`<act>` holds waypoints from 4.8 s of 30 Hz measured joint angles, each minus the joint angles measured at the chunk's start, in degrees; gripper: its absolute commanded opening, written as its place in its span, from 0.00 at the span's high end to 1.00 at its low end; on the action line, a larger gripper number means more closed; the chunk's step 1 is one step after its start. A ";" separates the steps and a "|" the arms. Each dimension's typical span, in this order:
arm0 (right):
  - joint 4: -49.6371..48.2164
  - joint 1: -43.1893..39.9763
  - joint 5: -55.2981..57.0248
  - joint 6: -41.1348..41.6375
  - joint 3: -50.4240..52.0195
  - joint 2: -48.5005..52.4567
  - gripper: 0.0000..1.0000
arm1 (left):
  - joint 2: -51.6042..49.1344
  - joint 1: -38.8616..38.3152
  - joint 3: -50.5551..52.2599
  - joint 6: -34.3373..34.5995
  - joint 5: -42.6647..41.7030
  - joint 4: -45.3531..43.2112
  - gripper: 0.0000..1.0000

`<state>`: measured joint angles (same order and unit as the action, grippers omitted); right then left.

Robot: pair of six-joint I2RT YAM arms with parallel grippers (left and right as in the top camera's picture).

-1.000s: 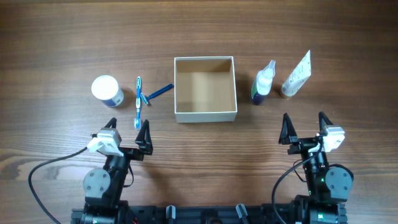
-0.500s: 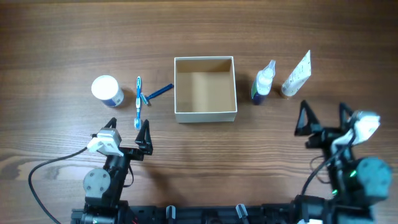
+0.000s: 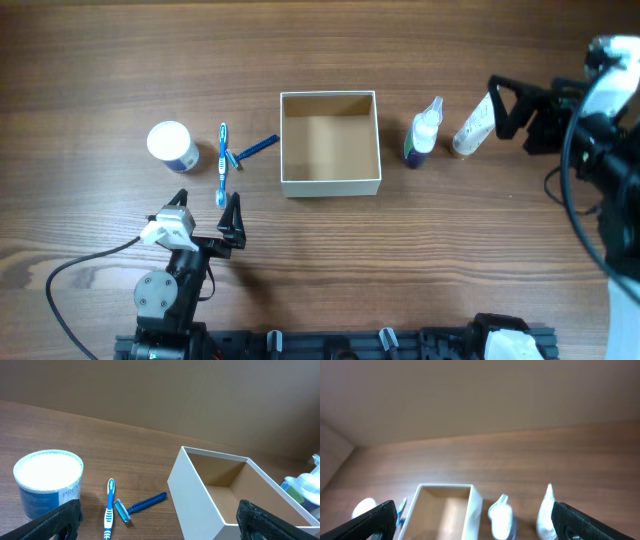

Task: Pack container
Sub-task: 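Reach the right gripper to the blue soap pump bottle and grasp it, then carry the soap bottle with the right gripper into the box and release, then move the right gripper to the white leaf-print tube and grasp it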

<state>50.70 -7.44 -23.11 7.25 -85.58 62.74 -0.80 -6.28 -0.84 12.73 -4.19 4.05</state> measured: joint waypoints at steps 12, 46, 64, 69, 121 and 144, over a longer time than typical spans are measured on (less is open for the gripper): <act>7.39 16.33 16.68 7.69 -3.52 16.85 0.01 | 0.00 0.00 0.00 -0.02 0.00 0.00 0.00; 7.10 21.14 28.33 18.82 -3.32 42.82 0.27 | 0.00 0.00 0.00 -0.02 0.00 0.00 0.00; 4.33 21.14 29.83 19.32 1.07 42.82 0.37 | 0.00 0.00 0.00 0.00 0.00 0.00 0.00; 4.31 21.14 30.75 18.58 1.07 42.82 0.53 | 0.00 0.00 0.00 0.00 0.00 0.00 0.00; -7.21 35.43 31.54 20.44 -6.93 43.82 0.22 | 0.00 0.00 0.00 0.00 0.00 0.00 0.00; -0.61 23.74 33.75 16.20 -7.87 17.68 0.08 | 0.00 0.00 0.00 0.00 0.00 0.00 0.00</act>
<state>50.09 16.29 10.63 23.44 -93.45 80.42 -0.80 -6.28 -0.84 12.73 -4.19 4.05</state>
